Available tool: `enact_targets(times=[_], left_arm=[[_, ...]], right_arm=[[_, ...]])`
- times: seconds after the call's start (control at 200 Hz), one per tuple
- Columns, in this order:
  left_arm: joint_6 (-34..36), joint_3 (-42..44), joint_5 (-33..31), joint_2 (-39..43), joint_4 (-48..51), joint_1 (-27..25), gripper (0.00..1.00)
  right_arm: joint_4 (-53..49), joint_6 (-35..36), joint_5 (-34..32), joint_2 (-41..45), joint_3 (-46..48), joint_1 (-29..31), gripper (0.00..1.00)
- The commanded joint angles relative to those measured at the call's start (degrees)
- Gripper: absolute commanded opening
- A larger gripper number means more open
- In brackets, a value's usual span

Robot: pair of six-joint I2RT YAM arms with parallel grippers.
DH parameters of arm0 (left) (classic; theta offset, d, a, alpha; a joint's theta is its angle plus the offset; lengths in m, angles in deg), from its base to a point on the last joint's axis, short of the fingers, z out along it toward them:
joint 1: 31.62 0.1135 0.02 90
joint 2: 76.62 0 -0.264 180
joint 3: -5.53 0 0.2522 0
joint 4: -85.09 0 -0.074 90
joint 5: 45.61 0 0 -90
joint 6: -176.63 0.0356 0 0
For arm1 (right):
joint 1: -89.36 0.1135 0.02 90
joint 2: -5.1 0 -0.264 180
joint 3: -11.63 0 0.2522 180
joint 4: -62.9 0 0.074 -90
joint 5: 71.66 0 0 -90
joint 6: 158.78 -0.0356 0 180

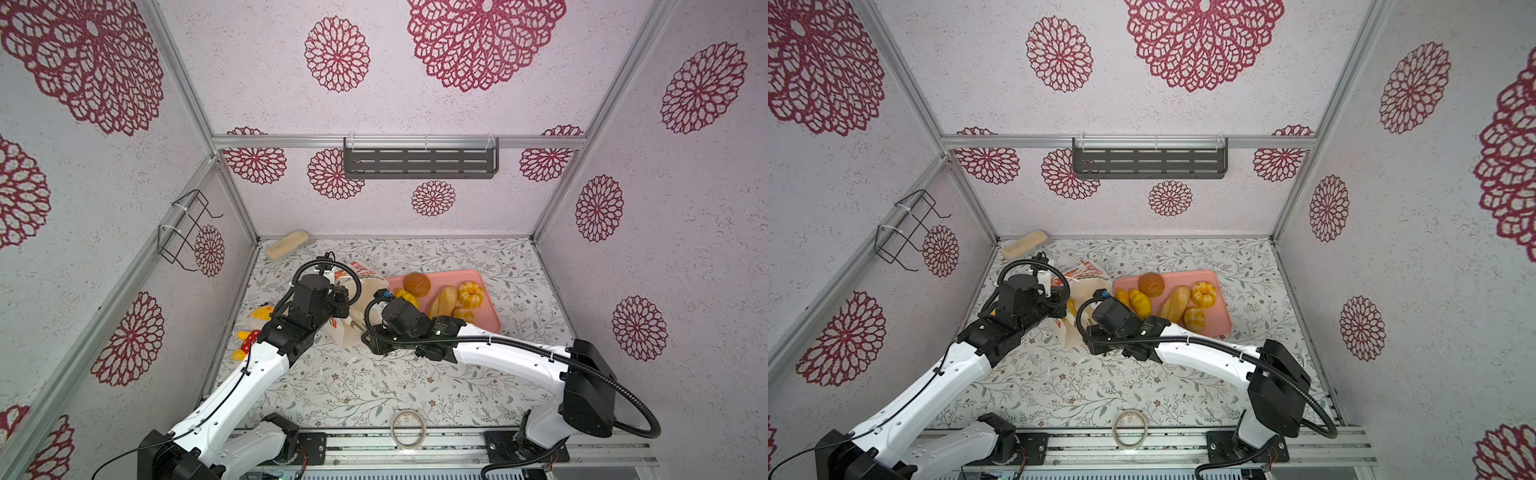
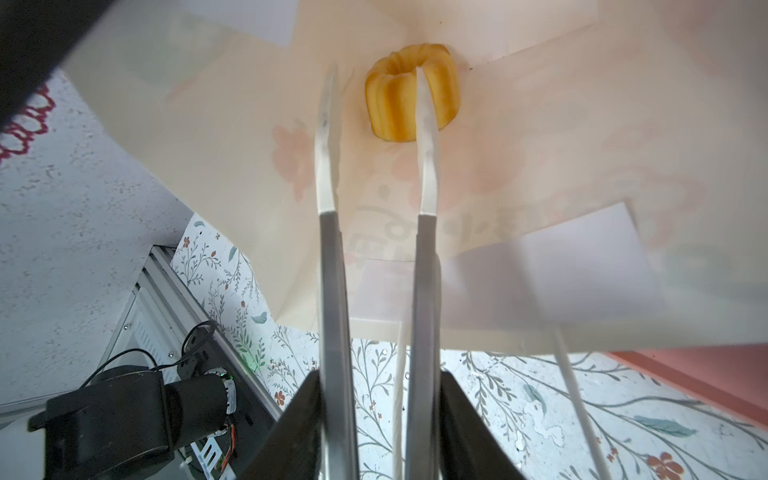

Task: Take the fake bread out of the paper bag
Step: 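Close the tongs on the yellow ring-shaped bread inside the bag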

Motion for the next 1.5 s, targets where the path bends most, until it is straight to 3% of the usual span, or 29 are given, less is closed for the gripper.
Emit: enact_targets(times=[0.0,0.275,0.62,1.026,1.306,1.496], left_arm=[[0.2,-1.6,-0.1,0.1,1.1,-0.6,0.0],[1.1,-1.9,1.0,0.1,0.9,-1.1,0.0],[1.2,-2.2,1.6,-0.4,0.4,-1.6,0.0],[1.1,-2.1,1.6,-1.3,-0.2,-2.5,0.0],[0.8,-2.0,1.6,-1.6,-0.5,-3.0,0.0],[0.1,-1.6,0.2,-1.7,-0.4,-3.3,0.0]], right_arm=[[4.3,0.6,-1.6,-1.1,-0.7,-0.1,0.43],[2.9,-2.3,-1.9,-4.6,-1.5,-0.9,0.44],[4.5,-3.3,-1.0,-6.5,-2.8,-2.6,0.55],[10.2,-4.8,2.7,-12.1,-6.1,-3.4,0.53],[7.7,-4.5,1.8,-14.7,-7.9,-3.5,0.43],[4.9,-3.3,1.3,-12.5,-7.8,-3.4,0.2]])
